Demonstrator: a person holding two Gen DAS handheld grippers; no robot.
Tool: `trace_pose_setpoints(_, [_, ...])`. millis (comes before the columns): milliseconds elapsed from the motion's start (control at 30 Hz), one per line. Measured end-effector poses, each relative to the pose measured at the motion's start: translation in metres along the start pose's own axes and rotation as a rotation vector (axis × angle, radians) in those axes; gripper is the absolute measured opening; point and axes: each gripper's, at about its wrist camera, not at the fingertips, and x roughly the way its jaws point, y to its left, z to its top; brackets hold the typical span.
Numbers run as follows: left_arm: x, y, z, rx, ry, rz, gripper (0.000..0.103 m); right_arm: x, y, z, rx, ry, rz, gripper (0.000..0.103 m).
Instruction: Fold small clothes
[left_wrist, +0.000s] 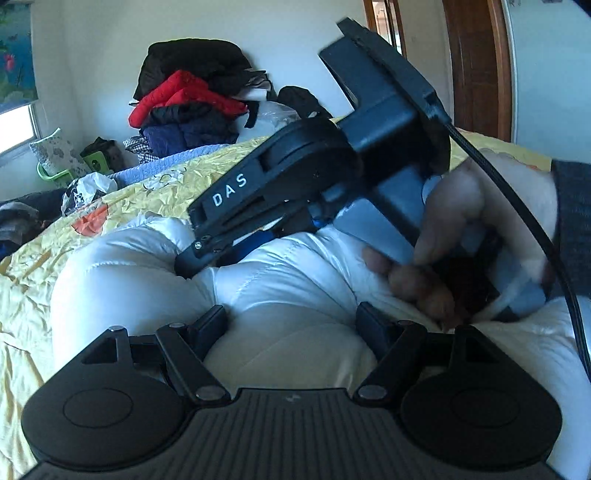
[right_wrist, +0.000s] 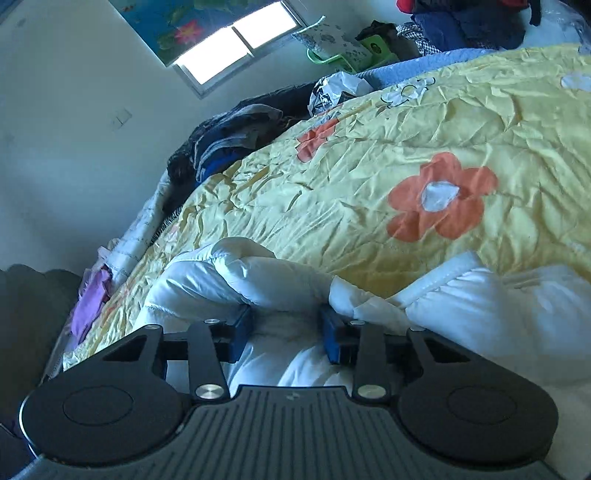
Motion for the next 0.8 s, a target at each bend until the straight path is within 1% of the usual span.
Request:
trace_pose_setpoints(33, [0.001,0.0,0.0,-0.001,-0.001,0.003,0.077,-0.002,-0.002,0.0,0.011,-0.001,0.0,0.037])
trace_pose_setpoints(100, [0.001,-0.002,-0.001,-0.001,-0.006,0.01,0.077,-0.002,-0.003,0.001,0.021,-0.001,-0.004,0.036])
trace_pose_setpoints(200, [-0.004,-0.006,-0.005,0.001,-0.024,0.024,0.077,-0.005,0.0,0.001,0.016,-0.016,-0.007,0.036])
trace_pose_setpoints(267, [-0.008,-0.004,-0.008,-0.003,-0.053,0.035,0.078,-0.01,0.001,0.0,0.019,-0.038,-0.009,0.038])
trace_pose_setpoints(300, [-0.014,0.0,-0.01,-0.014,-0.082,0.054,0.08,-0.014,0.004,0.0,0.024,-0.046,-0.019,0.039])
trace_pose_setpoints(367, [-0.037,0.004,-0.019,-0.062,-0.166,0.126,0.08,-0.029,0.014,-0.001,0.04,-0.074,-0.082,0.047])
trace_pose_setpoints(400, [-0.05,0.008,-0.023,-0.101,-0.193,0.166,0.082,-0.041,0.021,-0.002,0.046,-0.101,-0.115,0.058])
trace_pose_setpoints(433, [-0.063,0.015,-0.025,-0.141,-0.199,0.173,0.084,-0.054,0.029,-0.004,0.041,-0.135,-0.14,0.076])
trace_pose_setpoints(467, [-0.074,0.022,-0.028,-0.182,-0.189,0.156,0.084,-0.069,0.041,-0.008,0.011,-0.18,-0.179,0.086])
trace_pose_setpoints(500, [-0.083,0.029,-0.03,-0.224,-0.162,0.138,0.084,-0.084,0.054,-0.013,-0.035,-0.22,-0.21,0.1])
trace_pose_setpoints(533, [-0.09,0.032,-0.031,-0.255,-0.128,0.125,0.084,-0.096,0.066,-0.02,-0.085,-0.252,-0.218,0.103])
trace_pose_setpoints(567, [-0.094,0.034,-0.031,-0.275,-0.091,0.12,0.084,-0.109,0.079,-0.028,-0.141,-0.276,-0.194,0.101])
trace_pose_setpoints(600, [-0.097,0.031,-0.03,-0.282,-0.059,0.119,0.084,-0.116,0.089,-0.033,-0.175,-0.283,-0.172,0.101])
trace_pose_setpoints(633, [-0.101,0.026,-0.027,-0.275,-0.048,0.115,0.084,-0.121,0.097,-0.038,-0.198,-0.283,-0.155,0.102])
trace_pose_setpoints(667, [-0.106,0.018,-0.028,-0.265,-0.058,0.098,0.084,-0.123,0.103,-0.043,-0.211,-0.274,-0.131,0.102])
trace_pose_setpoints(700, [-0.11,0.009,-0.028,-0.253,-0.079,0.062,0.084,-0.121,0.105,-0.044,-0.205,-0.257,-0.108,0.103])
trace_pose_setpoints(733, [-0.114,-0.001,-0.03,-0.233,-0.095,0.011,0.084,-0.115,0.101,-0.044,-0.177,-0.227,-0.085,0.102])
trace_pose_setpoints(767, [-0.112,-0.013,-0.034,-0.199,-0.094,-0.032,0.084,-0.108,0.096,-0.042,-0.147,-0.2,-0.084,0.102])
trace_pose_setpoints(800, [-0.107,-0.026,-0.037,-0.146,-0.076,-0.029,0.084,-0.098,0.088,-0.041,-0.123,-0.174,-0.115,0.102])
